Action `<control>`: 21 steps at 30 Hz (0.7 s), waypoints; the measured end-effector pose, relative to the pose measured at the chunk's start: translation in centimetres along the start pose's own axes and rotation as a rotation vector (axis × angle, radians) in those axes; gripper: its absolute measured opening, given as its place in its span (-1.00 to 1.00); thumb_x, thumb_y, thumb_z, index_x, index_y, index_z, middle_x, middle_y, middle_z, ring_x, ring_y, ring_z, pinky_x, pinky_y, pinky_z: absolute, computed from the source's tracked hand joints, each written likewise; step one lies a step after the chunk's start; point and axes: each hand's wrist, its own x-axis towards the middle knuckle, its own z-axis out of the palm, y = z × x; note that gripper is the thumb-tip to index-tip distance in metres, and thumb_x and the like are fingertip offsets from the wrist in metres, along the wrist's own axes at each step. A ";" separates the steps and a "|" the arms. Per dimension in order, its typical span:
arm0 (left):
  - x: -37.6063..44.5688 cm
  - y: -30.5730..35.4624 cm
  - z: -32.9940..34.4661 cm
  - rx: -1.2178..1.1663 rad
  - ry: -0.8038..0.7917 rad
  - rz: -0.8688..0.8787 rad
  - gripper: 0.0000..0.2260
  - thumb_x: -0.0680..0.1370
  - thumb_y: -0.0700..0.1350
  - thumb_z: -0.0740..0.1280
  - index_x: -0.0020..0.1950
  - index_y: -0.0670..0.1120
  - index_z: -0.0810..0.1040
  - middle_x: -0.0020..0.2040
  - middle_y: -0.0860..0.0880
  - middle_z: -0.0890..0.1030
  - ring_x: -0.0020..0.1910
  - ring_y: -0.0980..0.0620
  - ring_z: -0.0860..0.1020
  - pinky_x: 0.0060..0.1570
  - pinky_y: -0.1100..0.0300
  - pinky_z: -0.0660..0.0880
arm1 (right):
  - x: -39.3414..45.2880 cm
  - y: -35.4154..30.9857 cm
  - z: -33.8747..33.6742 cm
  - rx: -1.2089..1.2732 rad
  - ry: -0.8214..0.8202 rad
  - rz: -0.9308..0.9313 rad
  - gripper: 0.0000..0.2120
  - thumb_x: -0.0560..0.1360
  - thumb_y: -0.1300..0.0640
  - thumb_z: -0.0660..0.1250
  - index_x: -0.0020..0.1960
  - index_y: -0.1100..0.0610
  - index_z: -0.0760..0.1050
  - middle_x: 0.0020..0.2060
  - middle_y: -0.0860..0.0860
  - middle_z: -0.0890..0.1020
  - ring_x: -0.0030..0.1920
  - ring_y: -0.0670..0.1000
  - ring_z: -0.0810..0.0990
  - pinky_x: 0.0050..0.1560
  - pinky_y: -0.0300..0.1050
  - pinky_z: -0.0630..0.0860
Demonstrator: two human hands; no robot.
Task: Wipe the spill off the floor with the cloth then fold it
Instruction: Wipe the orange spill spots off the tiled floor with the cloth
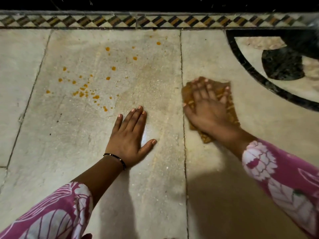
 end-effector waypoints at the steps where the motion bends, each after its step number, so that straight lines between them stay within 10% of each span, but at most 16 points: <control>1: 0.0 0.0 0.0 -0.002 0.002 -0.004 -0.28 0.52 0.31 -0.01 0.55 -0.10 0.07 0.56 -0.05 0.07 0.53 0.01 0.03 0.49 -0.04 -0.09 | -1.5 -1.4 0.4 -0.022 -0.005 -0.102 -0.27 0.51 -0.31 -0.16 0.55 0.07 -0.09 0.55 0.02 0.03 0.54 0.08 -0.06 0.38 0.40 -0.26; 7: -0.1 0.0 0.2 -0.006 0.012 -0.002 -0.28 0.53 0.31 -0.03 0.56 -0.10 0.06 0.56 -0.05 0.06 0.53 0.01 0.02 0.48 -0.02 -0.12 | -10.9 1.9 2.2 0.072 -0.074 -0.366 -0.33 0.54 -0.34 -0.25 0.55 -0.05 -0.01 0.51 -0.09 0.15 0.53 -0.01 0.03 0.45 0.26 -0.16; 10: -0.2 0.1 0.2 -0.014 0.019 -0.005 -0.28 0.53 0.31 -0.04 0.56 -0.10 0.06 0.56 -0.05 0.06 0.53 0.01 0.01 0.49 -0.02 -0.11 | -10.0 4.3 0.9 0.376 -0.076 -0.232 -0.39 0.51 -0.36 -0.25 0.50 -0.17 -0.02 0.48 -0.21 0.12 0.51 -0.15 -0.04 0.48 0.04 -0.25; 15: -0.4 0.5 0.4 -0.060 0.034 -0.061 -0.28 0.51 0.32 -0.05 0.56 -0.07 0.03 0.57 0.00 0.02 0.54 0.04 -0.03 0.47 0.02 -0.19 | -11.0 6.0 -0.6 0.475 0.178 0.318 -0.33 0.50 -0.10 0.30 0.51 0.12 0.17 0.39 0.15 0.37 0.40 0.18 0.25 0.36 0.14 0.24; 21: -1.7 3.8 1.0 -0.241 0.122 -0.268 -0.29 0.48 0.22 -0.05 0.55 -0.13 0.06 0.57 -0.05 0.03 0.54 -0.01 -0.02 0.46 0.02 -0.22 | -11.2 5.1 -1.8 0.836 -0.076 0.641 -0.49 0.41 0.20 0.47 0.31 0.20 0.43 0.10 0.16 0.61 0.07 0.18 0.57 0.09 0.02 0.49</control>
